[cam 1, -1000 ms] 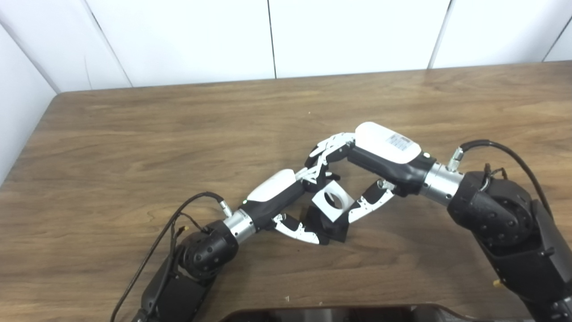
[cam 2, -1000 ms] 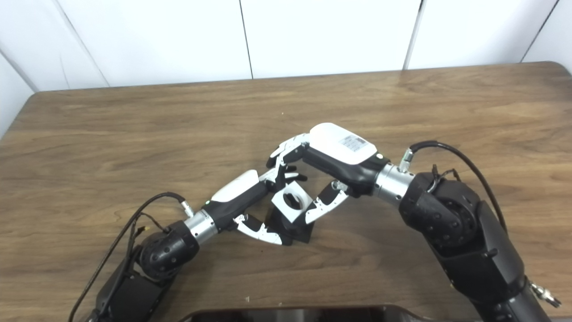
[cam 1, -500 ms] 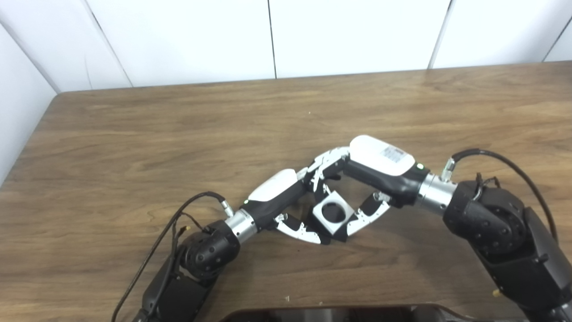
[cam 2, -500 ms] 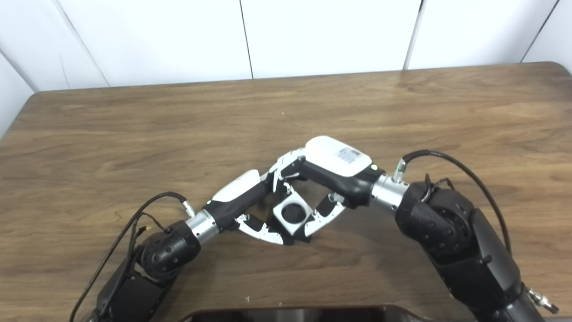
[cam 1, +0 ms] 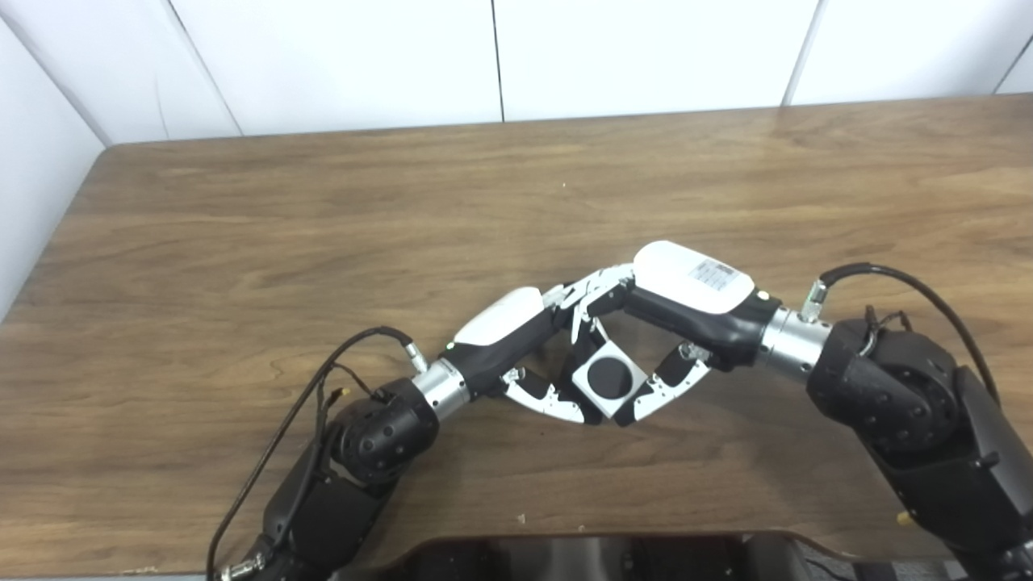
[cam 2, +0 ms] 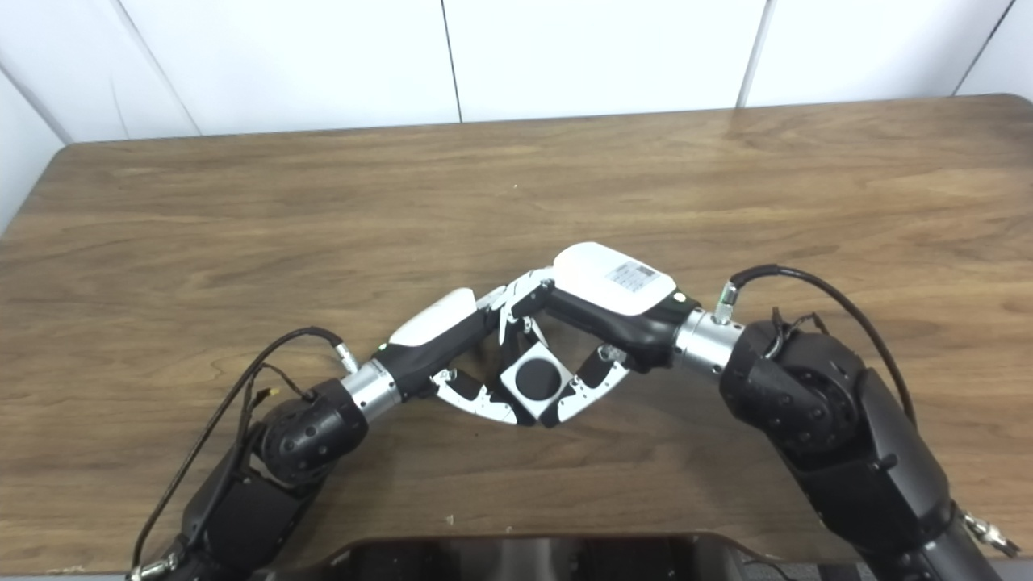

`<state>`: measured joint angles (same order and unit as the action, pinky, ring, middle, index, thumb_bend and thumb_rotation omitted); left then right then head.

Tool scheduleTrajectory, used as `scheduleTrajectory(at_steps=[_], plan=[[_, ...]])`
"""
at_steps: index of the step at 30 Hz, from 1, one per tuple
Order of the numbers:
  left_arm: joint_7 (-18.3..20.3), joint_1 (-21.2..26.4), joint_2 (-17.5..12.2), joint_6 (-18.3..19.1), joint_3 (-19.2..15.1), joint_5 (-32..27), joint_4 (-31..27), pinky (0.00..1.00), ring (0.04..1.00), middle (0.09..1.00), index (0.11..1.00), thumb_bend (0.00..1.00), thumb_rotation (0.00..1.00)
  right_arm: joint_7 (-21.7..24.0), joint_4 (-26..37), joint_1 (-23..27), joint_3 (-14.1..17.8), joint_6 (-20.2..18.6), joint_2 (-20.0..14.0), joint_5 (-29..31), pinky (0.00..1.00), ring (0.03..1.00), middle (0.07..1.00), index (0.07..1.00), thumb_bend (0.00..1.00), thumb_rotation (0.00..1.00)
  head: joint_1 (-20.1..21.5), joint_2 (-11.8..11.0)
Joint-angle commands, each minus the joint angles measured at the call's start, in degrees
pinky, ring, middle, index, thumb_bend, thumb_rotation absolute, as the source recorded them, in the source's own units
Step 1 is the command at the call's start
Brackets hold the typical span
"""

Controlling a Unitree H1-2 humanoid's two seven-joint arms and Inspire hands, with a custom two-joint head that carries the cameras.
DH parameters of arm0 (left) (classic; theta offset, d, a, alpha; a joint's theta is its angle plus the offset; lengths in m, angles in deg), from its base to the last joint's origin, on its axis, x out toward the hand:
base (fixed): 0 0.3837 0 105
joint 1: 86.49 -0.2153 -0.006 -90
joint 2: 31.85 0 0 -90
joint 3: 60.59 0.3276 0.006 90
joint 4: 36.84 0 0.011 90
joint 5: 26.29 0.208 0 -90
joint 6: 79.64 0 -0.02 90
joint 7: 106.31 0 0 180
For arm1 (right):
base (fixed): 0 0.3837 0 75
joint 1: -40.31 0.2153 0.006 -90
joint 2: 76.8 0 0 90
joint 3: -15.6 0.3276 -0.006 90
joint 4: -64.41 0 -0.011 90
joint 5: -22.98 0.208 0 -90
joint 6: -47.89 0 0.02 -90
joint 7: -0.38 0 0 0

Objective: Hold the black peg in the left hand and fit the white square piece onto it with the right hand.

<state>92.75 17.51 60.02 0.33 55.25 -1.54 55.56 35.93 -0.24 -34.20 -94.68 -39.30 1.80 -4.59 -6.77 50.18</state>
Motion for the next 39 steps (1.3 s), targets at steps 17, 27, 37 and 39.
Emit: scheduleTrajectory(at_steps=[17,27,37,39], plan=[[1.4,0.1,-0.5,2.2,0.5,1.0,-0.1,1.00,1.000,0.922,0.491,0.52,0.08,4.1,1.6,2.0,1.3,-7.5,-2.1,-5.5,0.76,0.884,0.969,0.972,0.90,0.26,0.7,0.0],[1.4,-0.1,-0.5,2.0,0.6,0.8,0.1,1.00,1.000,0.921,0.491,0.52,0.08,5.8,1.0,2.7,2.6,-9.4,-3.7,-5.6,0.78,0.886,0.958,1.000,0.97,0.28,1.1,-0.1],[1.1,-0.3,-1.1,0.7,0.5,0.8,0.7,0.99,0.997,0.921,0.491,0.52,0.07,2.7,1.0,3.1,7.3,-10.7,-3.4,-3.1,0.72,0.877,0.917,0.938,0.91,0.25,2.8,-1.0],[1.2,-0.4,-1.2,0.5,0.3,0.5,0.8,0.99,0.998,0.922,0.491,0.52,0.07,1.5,0.8,3.0,8.6,-10.7,-2.9,-2.6,0.69,0.869,0.905,0.920,0.87,0.24,3.5,-1.2]])
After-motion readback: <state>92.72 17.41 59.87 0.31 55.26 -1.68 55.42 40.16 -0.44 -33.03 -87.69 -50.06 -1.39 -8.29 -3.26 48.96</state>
